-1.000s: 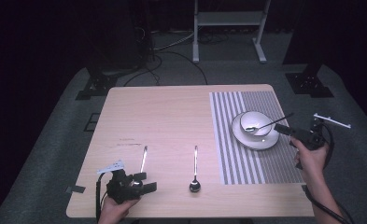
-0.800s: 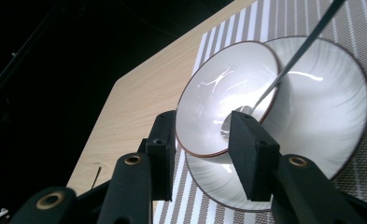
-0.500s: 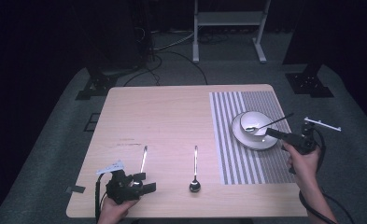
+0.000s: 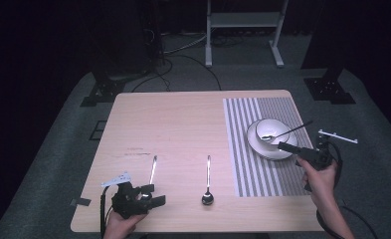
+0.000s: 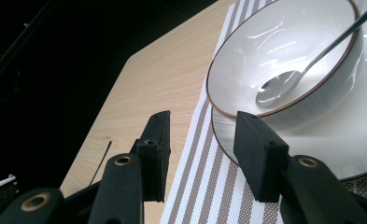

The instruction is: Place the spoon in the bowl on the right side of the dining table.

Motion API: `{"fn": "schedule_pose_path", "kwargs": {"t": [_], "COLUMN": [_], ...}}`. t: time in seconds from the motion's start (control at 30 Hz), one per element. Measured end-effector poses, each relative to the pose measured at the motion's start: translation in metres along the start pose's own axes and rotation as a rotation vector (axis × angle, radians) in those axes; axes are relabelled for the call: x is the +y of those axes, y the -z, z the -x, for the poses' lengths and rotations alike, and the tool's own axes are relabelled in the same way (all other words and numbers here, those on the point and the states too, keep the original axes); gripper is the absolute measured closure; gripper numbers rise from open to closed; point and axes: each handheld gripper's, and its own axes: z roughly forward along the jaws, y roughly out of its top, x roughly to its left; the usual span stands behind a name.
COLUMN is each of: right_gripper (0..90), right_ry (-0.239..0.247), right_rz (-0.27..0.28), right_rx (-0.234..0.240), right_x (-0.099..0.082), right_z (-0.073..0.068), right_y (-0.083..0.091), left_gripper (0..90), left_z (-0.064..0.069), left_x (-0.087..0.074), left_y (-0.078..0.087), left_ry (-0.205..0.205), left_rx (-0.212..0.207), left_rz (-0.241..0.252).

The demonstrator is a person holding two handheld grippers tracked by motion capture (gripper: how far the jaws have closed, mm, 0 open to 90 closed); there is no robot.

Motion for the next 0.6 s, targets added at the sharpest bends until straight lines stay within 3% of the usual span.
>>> {"fn": "schedule_pose_path", "kwargs": {"t": [0.6], "right_gripper": [52.6], "right_ry": [0.041], "right_rz": [-0.033], "right_rx": [0.013], "right_x": [-0.025], "right_z": [-0.01], "right_y": [-0.004], "left_gripper": [5.0], "left_z": [-0.001], "left_x": [0.0], "left_y": [0.001], "left_ry": [-0.001], "left_rx": [0.003], "left_rz": [0.006]}}
